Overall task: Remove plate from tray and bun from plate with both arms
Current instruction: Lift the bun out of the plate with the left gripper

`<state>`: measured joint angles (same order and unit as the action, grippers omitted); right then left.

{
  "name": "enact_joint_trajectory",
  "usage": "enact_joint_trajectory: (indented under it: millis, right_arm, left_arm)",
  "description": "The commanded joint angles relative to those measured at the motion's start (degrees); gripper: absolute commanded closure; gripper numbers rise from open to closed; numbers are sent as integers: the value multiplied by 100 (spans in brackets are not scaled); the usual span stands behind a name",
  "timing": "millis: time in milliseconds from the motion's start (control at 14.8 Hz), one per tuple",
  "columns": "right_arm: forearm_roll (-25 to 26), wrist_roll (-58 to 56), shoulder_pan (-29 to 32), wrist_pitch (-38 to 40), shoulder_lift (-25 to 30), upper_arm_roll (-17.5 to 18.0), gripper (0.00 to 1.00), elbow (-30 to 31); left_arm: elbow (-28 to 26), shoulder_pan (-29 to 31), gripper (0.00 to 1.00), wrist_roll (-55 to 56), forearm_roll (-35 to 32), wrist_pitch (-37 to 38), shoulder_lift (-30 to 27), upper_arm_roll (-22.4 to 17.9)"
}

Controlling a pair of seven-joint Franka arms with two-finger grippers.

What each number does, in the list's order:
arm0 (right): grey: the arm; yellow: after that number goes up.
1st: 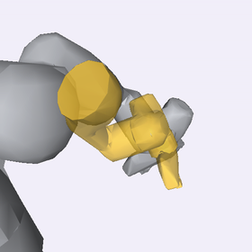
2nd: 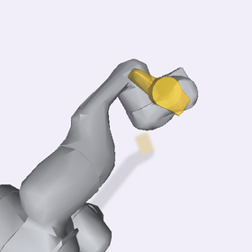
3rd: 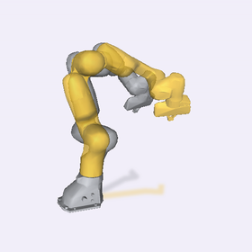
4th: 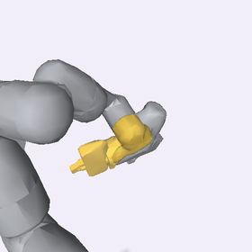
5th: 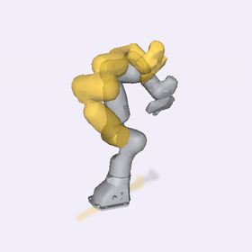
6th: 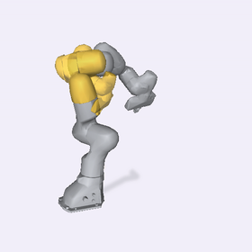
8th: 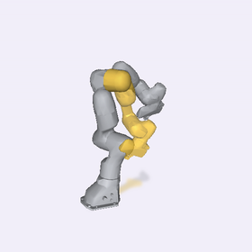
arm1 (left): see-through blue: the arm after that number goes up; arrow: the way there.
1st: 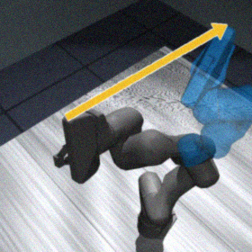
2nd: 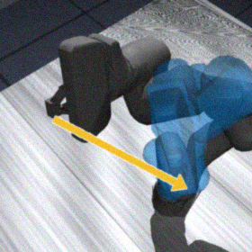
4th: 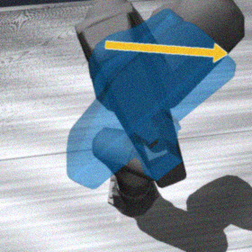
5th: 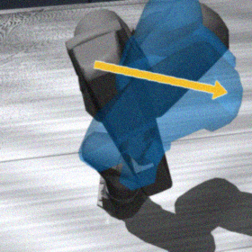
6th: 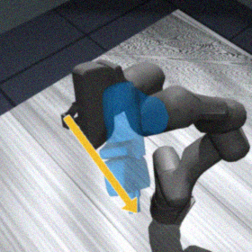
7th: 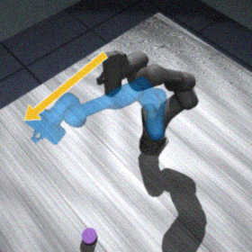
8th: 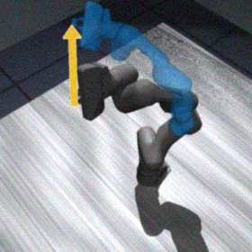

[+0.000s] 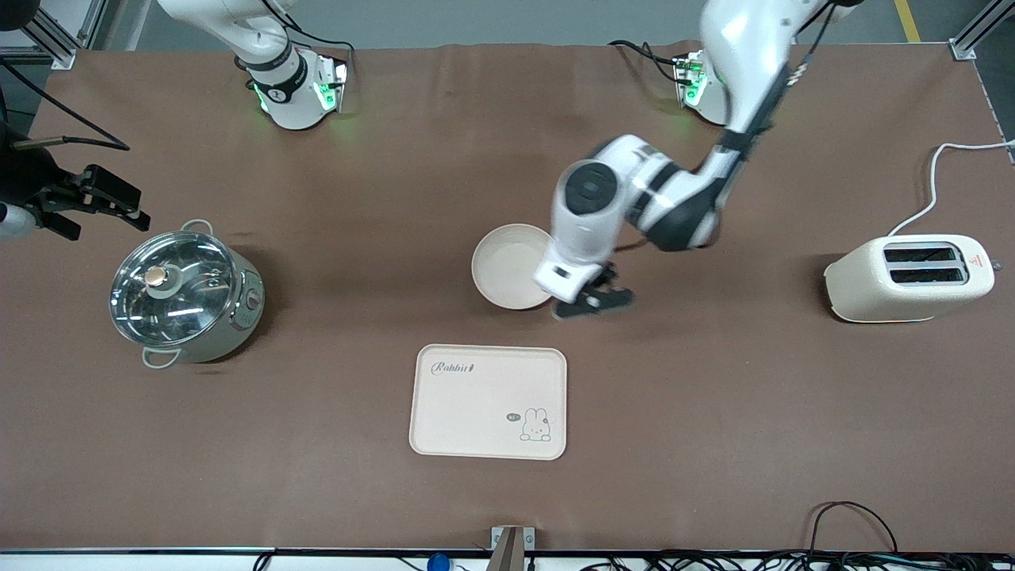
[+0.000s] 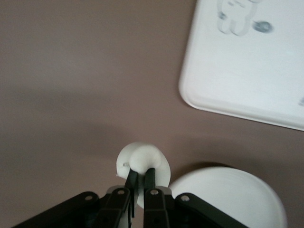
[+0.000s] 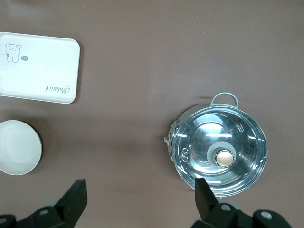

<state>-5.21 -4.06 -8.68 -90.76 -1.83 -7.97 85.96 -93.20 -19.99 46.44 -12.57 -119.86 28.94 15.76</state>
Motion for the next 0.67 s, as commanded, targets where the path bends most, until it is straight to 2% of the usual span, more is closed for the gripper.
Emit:
enact_joint_trajectory:
  millis: [0,202,337,472,607]
  right_arm:
    - [47,89,-38,41,-46,6,0,-106]
    - [38,80,-46,41,-46,6,0,-106]
    - [38,80,-73,41,-46,15,0,-106]
    - [38,80,-73,41,-98,15,0,-106]
    - [47,80,-108,32,-116,15,0,-106]
  left_arm:
    - [-304,539,98,-976,88,68,-178,85]
    - [-383,1294,97,-2048,79,-115,-108,102]
    - [-689,1664,90,-2567,61,-763,-55,102]
    - [-779,2033,75,-3007,26,-1144,173,102]
    - [-726,2140,60,-3149,0,-1372,463,76]
